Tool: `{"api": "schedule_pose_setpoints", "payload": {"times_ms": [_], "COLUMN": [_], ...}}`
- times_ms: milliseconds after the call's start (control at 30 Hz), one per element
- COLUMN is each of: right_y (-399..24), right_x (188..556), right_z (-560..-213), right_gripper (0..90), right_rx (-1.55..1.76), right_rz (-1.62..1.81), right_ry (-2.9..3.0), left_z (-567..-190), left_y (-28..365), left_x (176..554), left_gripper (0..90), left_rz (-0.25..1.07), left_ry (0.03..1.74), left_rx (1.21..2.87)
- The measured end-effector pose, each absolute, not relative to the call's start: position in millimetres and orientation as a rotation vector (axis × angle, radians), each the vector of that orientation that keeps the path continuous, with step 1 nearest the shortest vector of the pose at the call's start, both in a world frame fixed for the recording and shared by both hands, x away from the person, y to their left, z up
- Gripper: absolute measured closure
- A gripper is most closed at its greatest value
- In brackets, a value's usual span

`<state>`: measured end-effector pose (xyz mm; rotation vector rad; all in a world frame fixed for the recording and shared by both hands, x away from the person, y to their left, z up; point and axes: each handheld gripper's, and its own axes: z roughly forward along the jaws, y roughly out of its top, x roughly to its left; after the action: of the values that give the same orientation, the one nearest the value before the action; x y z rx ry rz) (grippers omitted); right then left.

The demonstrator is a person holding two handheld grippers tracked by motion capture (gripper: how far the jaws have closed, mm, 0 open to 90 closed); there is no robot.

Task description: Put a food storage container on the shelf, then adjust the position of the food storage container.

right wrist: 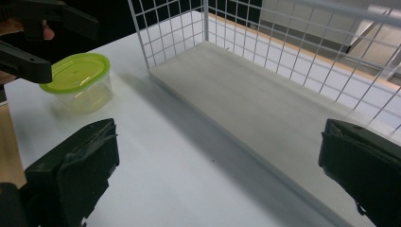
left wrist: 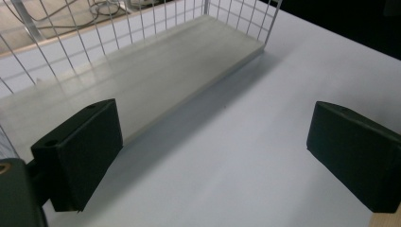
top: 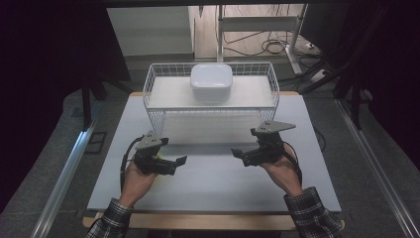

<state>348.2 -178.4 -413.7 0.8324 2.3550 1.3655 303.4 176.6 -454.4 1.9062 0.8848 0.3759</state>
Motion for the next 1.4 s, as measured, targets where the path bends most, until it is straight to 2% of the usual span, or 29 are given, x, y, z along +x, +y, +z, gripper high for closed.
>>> {"api": "schedule_pose_setpoints", "payload": {"times_ms": [733, 1167, 1233, 1333, 1400], "right_y": [-196, -202, -203, -206, -209], "right_x": [317, 311, 312, 314, 317], "right_z": [-461, -483, -485, -487, -488], "right_gripper": [2.0, 2.1, 2.5, 3.5, 3.9], "right_rx": [0.888, 0.935, 0.942, 0.947, 0.953], "right_rz": [1.288, 1.247, 1.244, 1.232, 1.227], "right_ry": [2.405, 2.439, 2.432, 2.42, 2.408], "left_z": [-489, -493, -490, -485, -483], "left_y": [159, 164, 170, 181, 189], "left_x": [270, 274, 275, 274, 273], "left_gripper": [6.1, 6.1, 8.1, 17.4, 29.8], "left_rz": [0.315, 0.305, 0.313, 0.377, 0.379], "left_ry": [0.855, 0.928, 0.953, 0.981, 0.983], "left_rx": [1.92, 1.969, 1.956, 1.948, 1.934]}}
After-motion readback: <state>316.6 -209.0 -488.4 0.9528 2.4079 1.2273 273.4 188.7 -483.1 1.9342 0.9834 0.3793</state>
